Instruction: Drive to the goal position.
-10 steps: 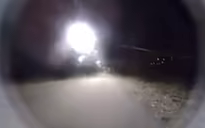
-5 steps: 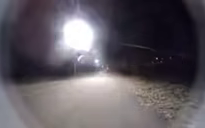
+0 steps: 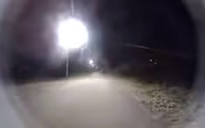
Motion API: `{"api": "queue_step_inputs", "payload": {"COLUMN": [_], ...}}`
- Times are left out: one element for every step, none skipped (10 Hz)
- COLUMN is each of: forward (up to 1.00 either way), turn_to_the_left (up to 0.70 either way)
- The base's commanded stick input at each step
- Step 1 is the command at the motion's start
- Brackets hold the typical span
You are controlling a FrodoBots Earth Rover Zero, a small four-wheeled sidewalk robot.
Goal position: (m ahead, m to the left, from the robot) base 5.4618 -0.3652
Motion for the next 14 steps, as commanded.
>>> {"api": "queue_step_inputs", "payload": {"forward": [1.00, 1.00, 1.00, 1.00, 1.00, 1.00, 1.00, 1.00, 1.00, 1.00, 1.00, 1.00, 1.00, 1.00], "turn_to_the_left": [0.00, 0.00, 0.00, 0.00, 0.00, 0.00, 0.00, 0.00, 0.00, 0.00, 0.00, 0.00, 0.13, 0.36]}}
